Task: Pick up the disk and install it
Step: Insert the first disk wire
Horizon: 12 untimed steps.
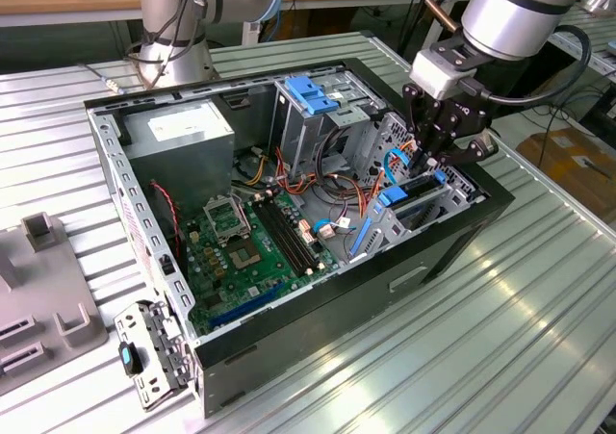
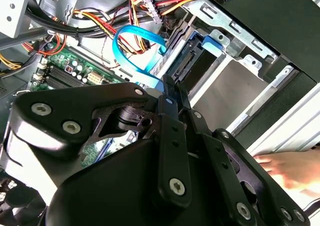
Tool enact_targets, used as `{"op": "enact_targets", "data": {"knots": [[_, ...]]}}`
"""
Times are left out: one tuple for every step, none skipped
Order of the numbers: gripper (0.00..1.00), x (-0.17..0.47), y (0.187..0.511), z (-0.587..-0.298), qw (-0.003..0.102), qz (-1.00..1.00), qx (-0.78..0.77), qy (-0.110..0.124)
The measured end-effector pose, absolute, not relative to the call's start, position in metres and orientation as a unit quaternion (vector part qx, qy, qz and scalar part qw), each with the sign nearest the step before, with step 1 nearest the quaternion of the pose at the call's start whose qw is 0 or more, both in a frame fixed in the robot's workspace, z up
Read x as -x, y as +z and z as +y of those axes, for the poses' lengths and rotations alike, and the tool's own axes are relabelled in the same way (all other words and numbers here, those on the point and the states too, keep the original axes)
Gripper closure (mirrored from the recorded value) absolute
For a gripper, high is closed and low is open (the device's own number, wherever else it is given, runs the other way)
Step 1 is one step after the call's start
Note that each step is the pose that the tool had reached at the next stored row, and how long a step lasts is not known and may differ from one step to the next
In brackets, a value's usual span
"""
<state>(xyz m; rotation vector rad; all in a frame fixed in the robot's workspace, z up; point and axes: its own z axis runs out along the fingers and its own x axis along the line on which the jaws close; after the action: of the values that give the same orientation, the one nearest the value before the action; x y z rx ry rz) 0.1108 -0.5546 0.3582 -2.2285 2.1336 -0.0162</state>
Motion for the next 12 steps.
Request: {"op": "enact_targets", "data": {"knots": [[0.84, -0.1108, 0.3582, -0.5546, 0.028, 0.691, 0.722, -0.005], [0.84, -0.1116, 0.3580, -0.5546, 0.028, 0.691, 0.722, -0.005], [0.84, -0.1124, 0.3580, -0.5546, 0.028, 0.691, 0.722, -0.005], [0.84, -0.1124, 0.3581, -0.5546, 0.028, 0.691, 0.722, -0.005], [0.84, -0.1124, 0.3580, -0.5546, 0.028, 0.691, 0.722, -0.005], [0.84, -0.1124, 0.3581, -0.5546, 0.028, 0.691, 0.722, -0.005], [0.84, -0.1125, 0.3580, -0.5546, 0.028, 0.691, 0.722, -0.005], [0.84, -0.1125, 0.3581, -0.5546, 0.028, 0.691, 0.722, -0.005], [0.84, -0.1125, 0.3580, -0.5546, 0.028, 0.691, 0.722, -0.005], [0.84, -0.1125, 0.3580, -0.5546, 0.028, 0.691, 0.722, -0.005], [0.84, -0.1125, 0.3580, -0.5546, 0.028, 0.691, 0.722, -0.005], [0.84, -0.1126, 0.3579, -0.5546, 0.028, 0.691, 0.722, -0.005]]}}
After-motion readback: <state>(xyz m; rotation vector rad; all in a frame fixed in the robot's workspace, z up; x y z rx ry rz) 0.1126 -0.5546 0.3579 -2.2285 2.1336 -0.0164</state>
